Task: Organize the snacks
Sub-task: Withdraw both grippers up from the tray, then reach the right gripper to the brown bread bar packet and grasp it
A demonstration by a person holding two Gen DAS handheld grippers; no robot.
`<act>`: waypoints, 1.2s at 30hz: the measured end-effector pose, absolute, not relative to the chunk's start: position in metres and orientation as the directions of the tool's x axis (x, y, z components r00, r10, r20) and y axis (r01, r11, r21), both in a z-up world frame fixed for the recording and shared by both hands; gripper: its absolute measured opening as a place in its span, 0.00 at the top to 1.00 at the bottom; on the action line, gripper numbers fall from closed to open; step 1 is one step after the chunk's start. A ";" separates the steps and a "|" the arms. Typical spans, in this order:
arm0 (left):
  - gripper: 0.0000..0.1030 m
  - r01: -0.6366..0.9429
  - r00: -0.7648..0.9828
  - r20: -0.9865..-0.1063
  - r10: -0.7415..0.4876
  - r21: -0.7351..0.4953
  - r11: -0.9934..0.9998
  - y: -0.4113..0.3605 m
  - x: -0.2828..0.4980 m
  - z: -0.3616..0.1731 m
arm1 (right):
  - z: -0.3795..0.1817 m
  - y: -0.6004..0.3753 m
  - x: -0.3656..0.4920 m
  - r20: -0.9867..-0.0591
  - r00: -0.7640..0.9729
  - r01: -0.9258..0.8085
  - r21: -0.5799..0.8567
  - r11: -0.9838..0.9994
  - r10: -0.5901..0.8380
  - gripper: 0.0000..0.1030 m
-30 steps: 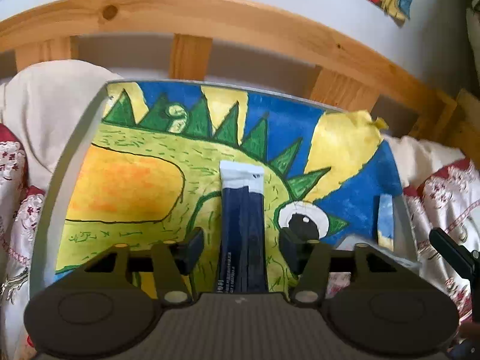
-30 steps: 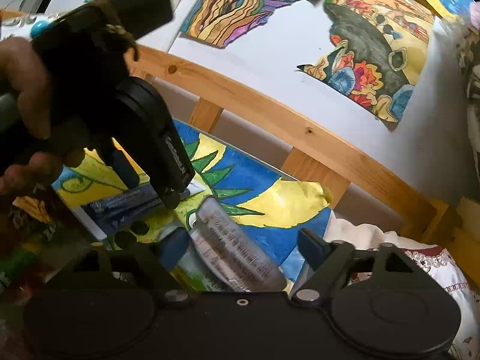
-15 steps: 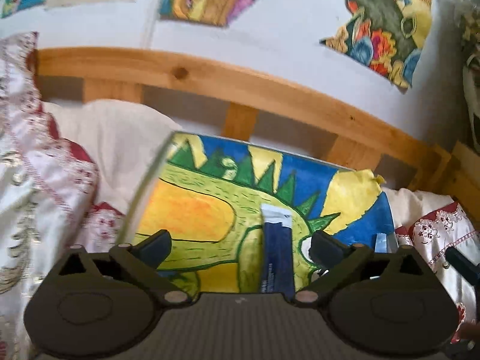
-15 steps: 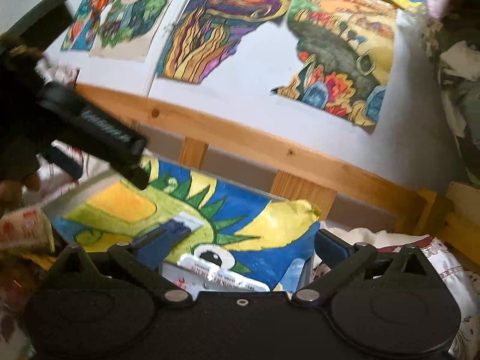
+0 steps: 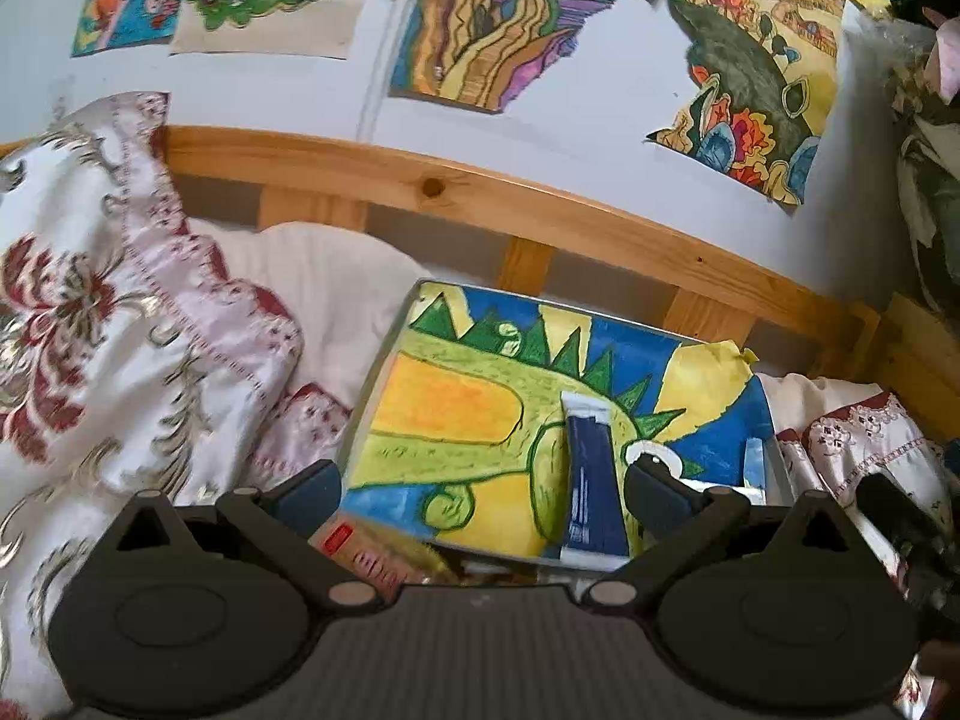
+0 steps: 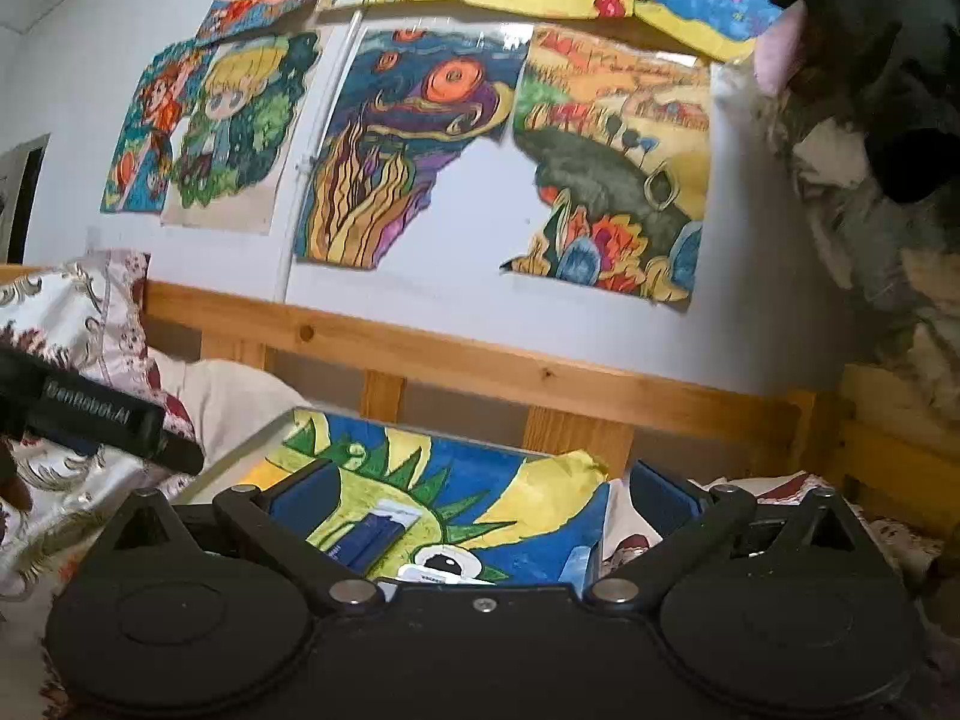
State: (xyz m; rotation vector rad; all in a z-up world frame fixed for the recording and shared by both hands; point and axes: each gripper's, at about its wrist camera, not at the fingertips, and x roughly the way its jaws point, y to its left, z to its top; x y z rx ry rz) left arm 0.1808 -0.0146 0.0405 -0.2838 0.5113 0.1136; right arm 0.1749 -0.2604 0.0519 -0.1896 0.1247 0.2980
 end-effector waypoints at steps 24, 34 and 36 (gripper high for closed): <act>0.01 -0.186 0.839 -0.541 0.051 -0.198 0.962 -0.004 0.078 0.014 | 0.043 -0.266 0.069 -0.266 0.935 -0.271 -0.105 0.957 0.236 0.01; 0.01 -0.143 0.825 -0.564 0.033 -0.152 0.978 -0.008 0.064 0.006 | 0.031 -0.265 0.059 -0.369 0.898 -0.285 -0.066 0.956 0.242 0.01; 0.01 -0.142 0.820 -0.571 0.033 -0.147 0.979 -0.008 0.062 0.004 | 0.028 -0.262 0.059 -0.390 0.887 -0.297 -0.068 0.953 0.248 0.01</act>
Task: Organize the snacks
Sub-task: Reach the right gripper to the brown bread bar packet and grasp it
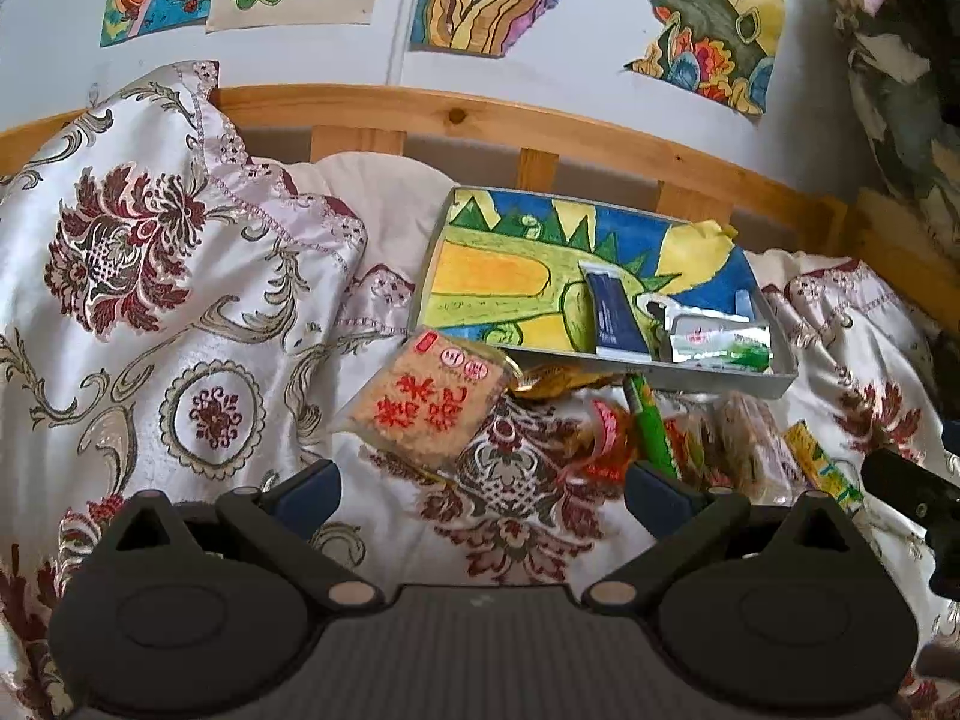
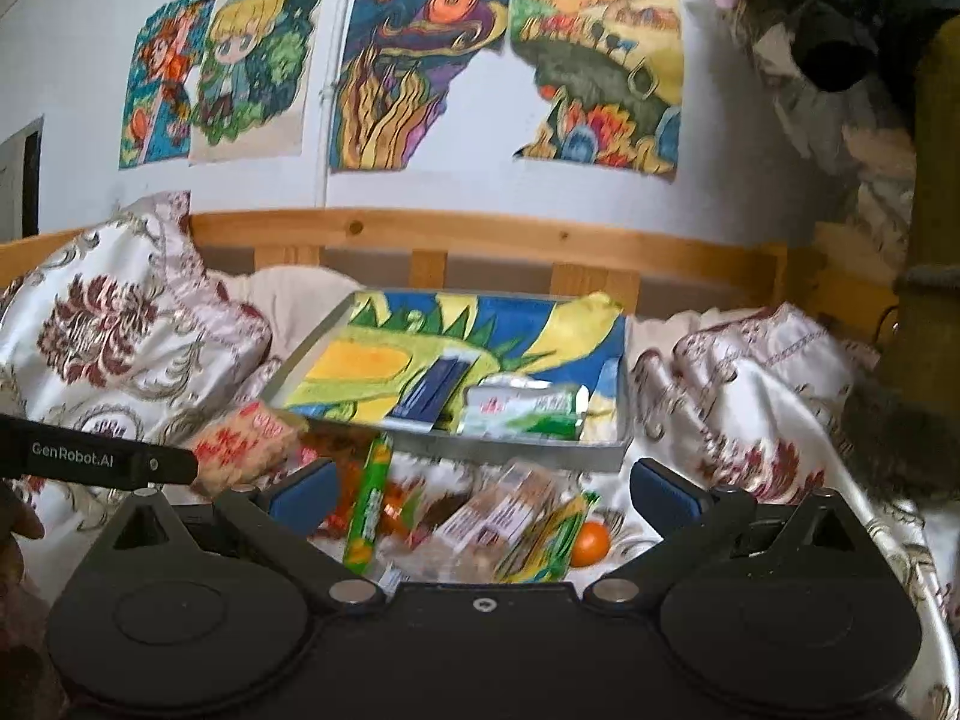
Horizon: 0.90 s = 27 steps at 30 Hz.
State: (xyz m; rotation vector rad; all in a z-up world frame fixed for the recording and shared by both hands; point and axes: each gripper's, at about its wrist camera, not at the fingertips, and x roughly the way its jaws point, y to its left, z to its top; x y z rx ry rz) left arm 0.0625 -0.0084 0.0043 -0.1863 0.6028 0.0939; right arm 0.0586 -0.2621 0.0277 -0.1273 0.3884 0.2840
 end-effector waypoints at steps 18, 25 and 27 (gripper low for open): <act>0.01 -0.097 0.766 -0.643 -0.003 -0.121 0.988 -0.020 0.065 -0.016 | 0.014 -0.254 0.069 -0.494 0.821 -0.348 -0.034 0.937 0.287 0.01; 0.01 -0.078 0.755 -0.655 -0.022 -0.123 0.989 -0.028 0.067 -0.022 | 0.012 -0.256 0.077 -0.514 0.805 -0.345 -0.002 0.938 0.295 0.01; 0.01 -0.073 0.756 -0.655 -0.022 -0.118 0.990 -0.030 0.068 -0.023 | 0.012 -0.256 0.078 -0.516 0.804 -0.342 0.004 0.940 0.295 0.01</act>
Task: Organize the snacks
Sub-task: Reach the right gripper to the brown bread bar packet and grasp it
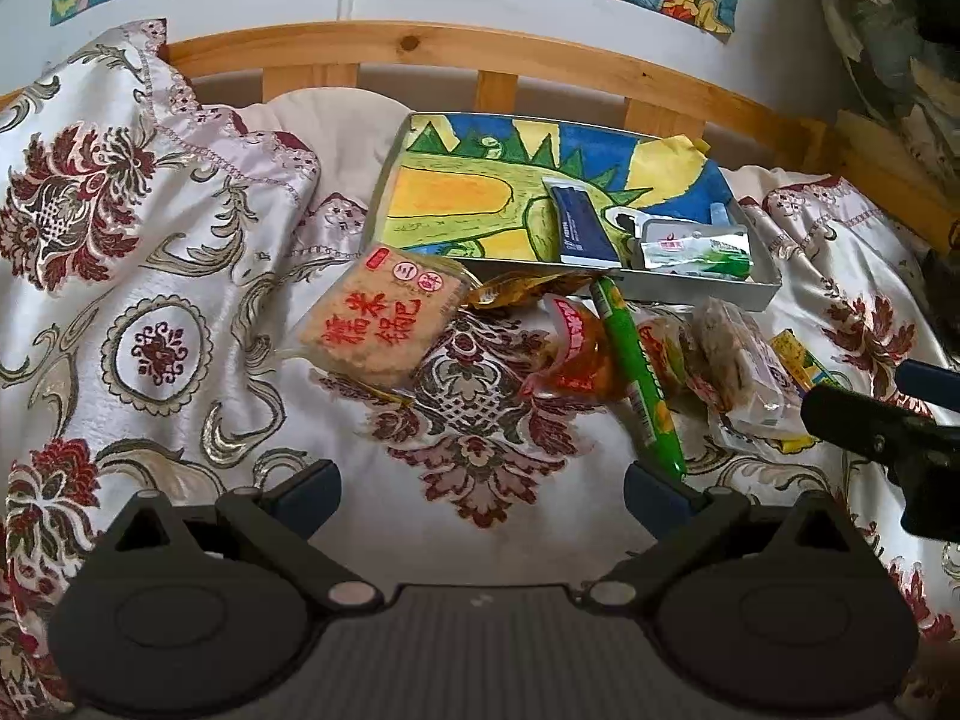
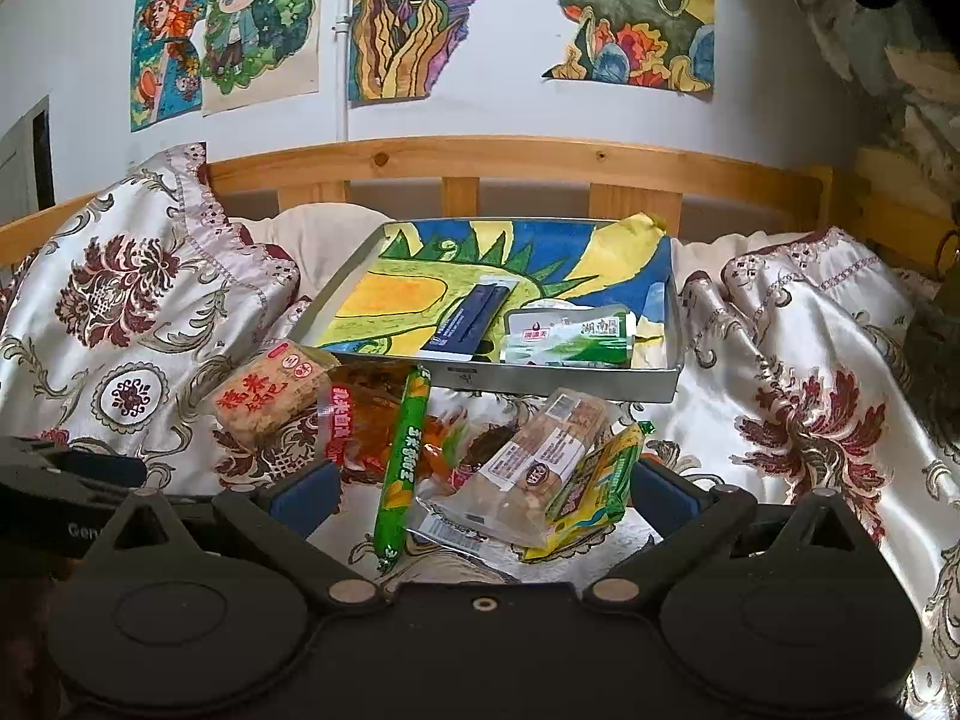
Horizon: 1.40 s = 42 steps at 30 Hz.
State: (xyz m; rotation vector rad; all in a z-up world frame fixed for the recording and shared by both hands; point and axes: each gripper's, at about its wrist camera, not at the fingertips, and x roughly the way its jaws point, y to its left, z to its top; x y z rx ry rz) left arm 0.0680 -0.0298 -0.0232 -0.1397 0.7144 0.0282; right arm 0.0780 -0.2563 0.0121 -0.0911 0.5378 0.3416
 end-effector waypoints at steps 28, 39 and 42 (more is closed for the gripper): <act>0.01 -0.059 0.747 -0.663 -0.041 -0.127 0.990 -0.057 0.098 -0.044 | -0.016 -0.261 0.174 -0.561 0.716 -0.350 0.226 0.909 0.415 0.06; 0.01 -0.054 0.752 -0.656 -0.065 -0.159 0.986 -0.060 0.104 -0.046 | -0.030 -0.256 0.184 -0.625 0.702 -0.324 0.148 0.934 0.342 0.15; 0.01 -0.043 0.760 -0.645 -0.085 -0.180 0.983 -0.060 0.107 -0.045 | -0.032 -0.252 0.185 -0.641 0.702 -0.329 0.092 0.940 0.309 0.25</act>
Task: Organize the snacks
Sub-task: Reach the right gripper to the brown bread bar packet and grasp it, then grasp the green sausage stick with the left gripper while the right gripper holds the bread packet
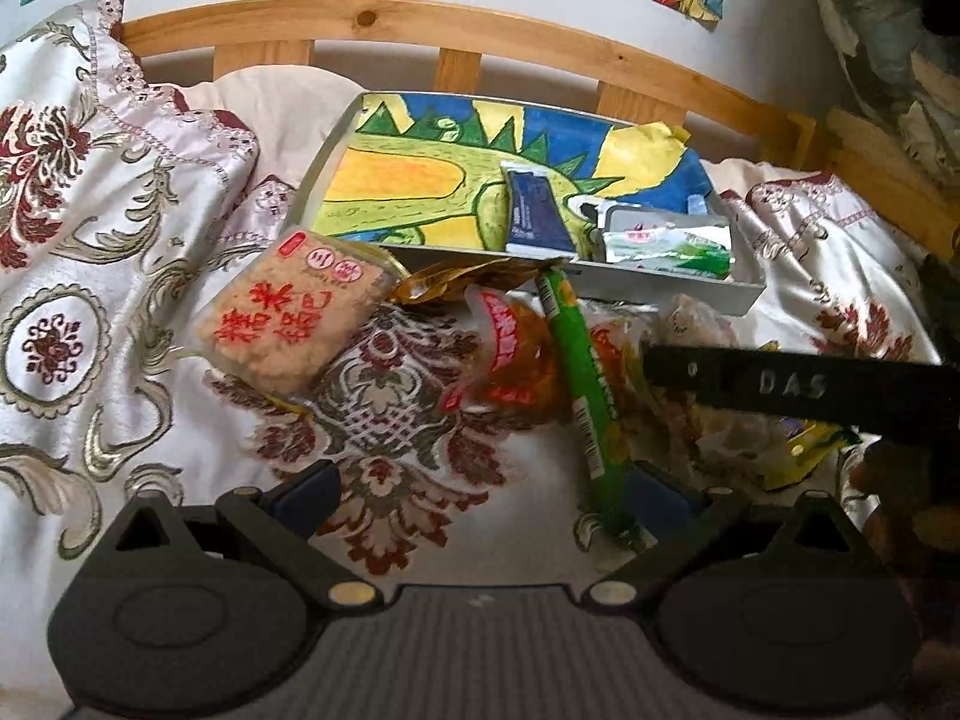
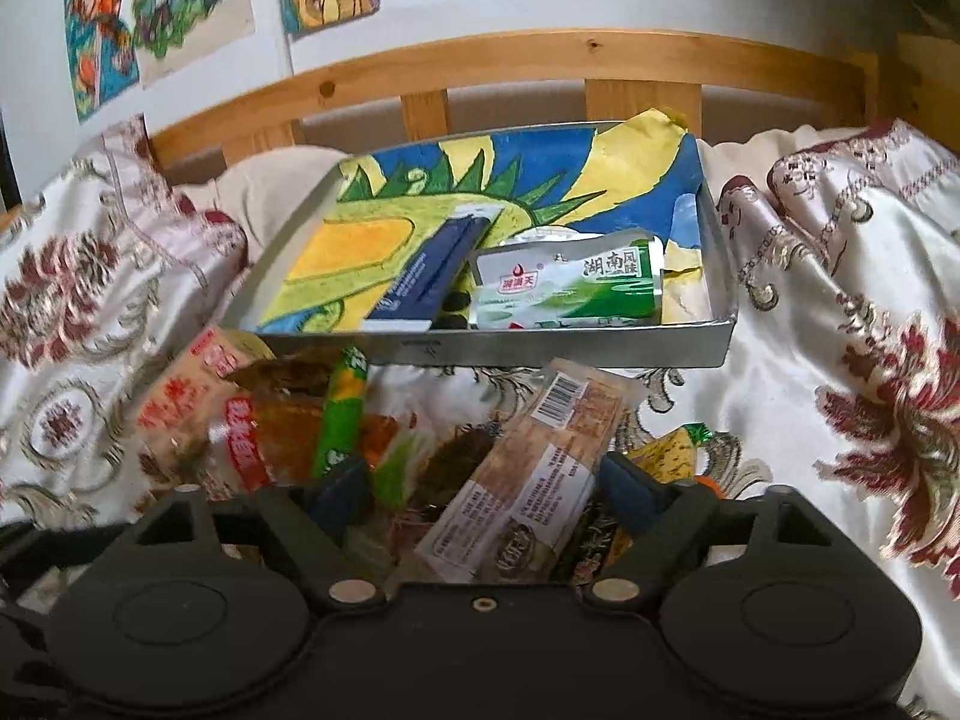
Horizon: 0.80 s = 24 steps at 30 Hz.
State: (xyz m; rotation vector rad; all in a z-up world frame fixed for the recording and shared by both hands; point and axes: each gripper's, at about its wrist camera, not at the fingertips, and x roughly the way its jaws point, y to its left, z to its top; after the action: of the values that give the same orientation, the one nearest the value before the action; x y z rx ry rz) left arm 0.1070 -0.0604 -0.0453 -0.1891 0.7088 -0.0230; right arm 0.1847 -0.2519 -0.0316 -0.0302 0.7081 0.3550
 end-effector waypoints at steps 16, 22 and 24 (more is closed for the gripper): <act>0.15 0.016 0.770 -0.617 -0.164 -0.238 0.971 -0.073 0.123 -0.046 | -0.027 -0.267 0.191 -0.668 0.685 -0.350 0.048 0.935 0.291 0.51; 0.37 0.027 0.761 -0.620 -0.192 -0.266 0.964 -0.076 0.134 -0.048 | -0.028 -0.267 0.190 -0.658 0.693 -0.358 0.040 0.933 0.294 0.51; 0.44 0.029 0.753 -0.626 -0.204 -0.278 0.960 -0.077 0.138 -0.049 | -0.028 -0.268 0.190 -0.656 0.694 -0.359 0.041 0.932 0.296 0.51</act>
State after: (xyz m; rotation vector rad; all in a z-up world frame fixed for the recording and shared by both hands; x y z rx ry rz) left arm 0.1384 -0.0765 -0.0491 -0.2593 0.7094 -0.1288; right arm 0.1904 -0.2677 -0.0278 -0.0926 0.7154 0.3662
